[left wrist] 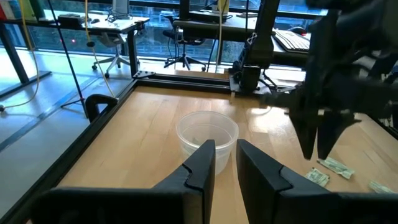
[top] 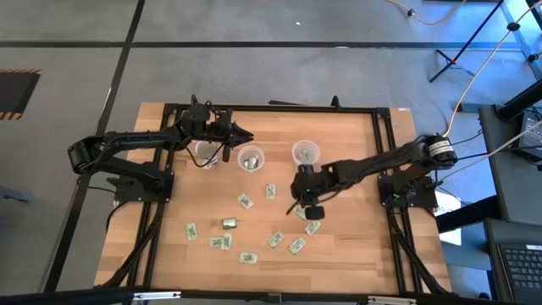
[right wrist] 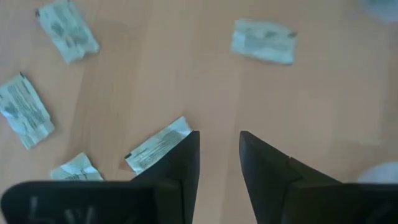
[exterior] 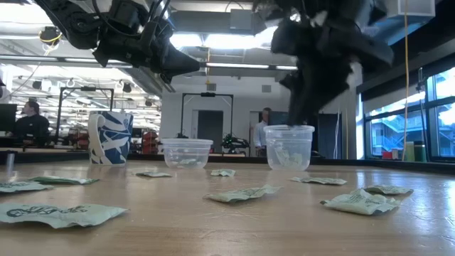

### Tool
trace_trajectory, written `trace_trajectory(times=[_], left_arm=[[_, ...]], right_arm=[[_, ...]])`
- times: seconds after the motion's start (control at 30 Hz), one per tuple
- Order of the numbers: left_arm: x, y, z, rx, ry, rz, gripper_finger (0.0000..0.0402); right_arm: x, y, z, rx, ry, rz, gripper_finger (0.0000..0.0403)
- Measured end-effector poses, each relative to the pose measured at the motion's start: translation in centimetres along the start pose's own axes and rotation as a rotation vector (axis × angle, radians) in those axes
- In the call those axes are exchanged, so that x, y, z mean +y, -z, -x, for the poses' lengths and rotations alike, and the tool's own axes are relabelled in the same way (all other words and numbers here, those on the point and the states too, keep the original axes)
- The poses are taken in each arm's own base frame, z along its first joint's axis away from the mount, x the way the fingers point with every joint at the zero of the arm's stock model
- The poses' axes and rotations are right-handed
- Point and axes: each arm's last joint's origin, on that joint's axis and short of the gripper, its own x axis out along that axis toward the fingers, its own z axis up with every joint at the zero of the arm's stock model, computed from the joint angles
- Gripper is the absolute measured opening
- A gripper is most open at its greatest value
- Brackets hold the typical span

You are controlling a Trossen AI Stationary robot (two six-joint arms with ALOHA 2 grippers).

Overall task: Pick and place items into bin
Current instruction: Put the white stevia packet in the right transparent container

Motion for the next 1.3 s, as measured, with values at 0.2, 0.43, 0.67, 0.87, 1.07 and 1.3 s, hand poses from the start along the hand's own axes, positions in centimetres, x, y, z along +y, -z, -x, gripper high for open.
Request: trace_trajectory(times=[0.2, 0.43, 0.67, 0.87, 1.07, 1.3], left_arm=[[0.0, 0.0, 0.0, 0.0, 0.0, 0.0, 0.0061], [0.0, 0.0, 0.0, 0.0, 0.0, 0.0, 0.0061], [0.0, 0.0, 0.0, -0.001, 0.0, -0.001, 0.0061], [0.0, 0.0, 0.0, -0.001, 0.0, -0.001, 0.0061], [0.0, 0.0, 0.0, -0.001, 0.0, -0.001, 0.0061], [0.0, 0.0, 0.0, -0.001, 0.0, -0.001, 0.0061]], right_arm=[[0.2, 1.9, -1.9, -0.074, -0.029, 0.01, 0.0116], [0.4, 3.0, -2.9, -0.099, -0.064, 0.015, 0.0116], [0.5, 3.9, -5.0, -0.041, -0.066, 0.026, 0.0116], [0.6, 4.3, -6.4, -0.003, -0.068, 0.022, 0.0106], [0.6, 4.4, -6.6, 0.007, -0.061, 0.02, 0.0051], [0.5, 4.4, -6.4, 0.003, -0.058, 0.016, 0.0006]])
